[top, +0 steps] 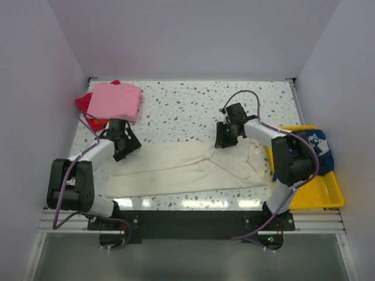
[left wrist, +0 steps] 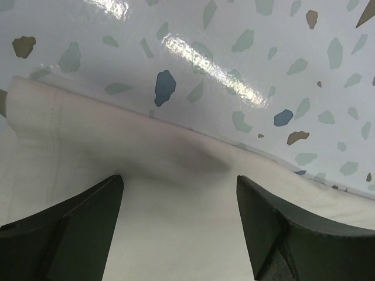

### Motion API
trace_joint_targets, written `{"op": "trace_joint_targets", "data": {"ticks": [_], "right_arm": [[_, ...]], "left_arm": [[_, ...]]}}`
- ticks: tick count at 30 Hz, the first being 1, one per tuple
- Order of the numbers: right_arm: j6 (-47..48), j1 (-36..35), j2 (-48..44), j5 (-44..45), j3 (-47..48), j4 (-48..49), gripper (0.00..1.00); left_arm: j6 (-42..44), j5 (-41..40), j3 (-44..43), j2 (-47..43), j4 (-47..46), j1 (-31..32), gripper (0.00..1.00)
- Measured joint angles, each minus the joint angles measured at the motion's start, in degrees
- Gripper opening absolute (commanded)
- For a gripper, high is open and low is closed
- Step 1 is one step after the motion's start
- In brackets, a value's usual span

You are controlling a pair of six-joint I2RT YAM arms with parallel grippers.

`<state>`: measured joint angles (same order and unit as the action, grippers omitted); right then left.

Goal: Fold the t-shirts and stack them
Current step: Fold the tshirt

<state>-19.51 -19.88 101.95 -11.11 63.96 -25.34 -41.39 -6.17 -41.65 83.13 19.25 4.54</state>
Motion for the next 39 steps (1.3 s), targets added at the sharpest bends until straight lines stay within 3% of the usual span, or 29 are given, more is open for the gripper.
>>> {"op": "trace_joint_targets", "data": {"ticks": [7, 10, 39], "right_arm": [[1.4, -0.04, 1.29, 1.16, 1.18, -0.17, 0.08], [1.7, -0.04, 1.27, 1.16, 1.18, -0.87, 0.0], [-1.99, -3.65, -17.31, -6.25, -7.76, -14.58, 0.0]], "left_arm": [[0.07, -0.11, 0.0, 0.46, -1.11, 0.0, 0.83], [0.09, -0.22, 0.0, 0.76, -1.9, 0.0, 0.84], [2.27, -0.22, -0.81, 3.69, -8.22, 0.0, 0.84]]}}
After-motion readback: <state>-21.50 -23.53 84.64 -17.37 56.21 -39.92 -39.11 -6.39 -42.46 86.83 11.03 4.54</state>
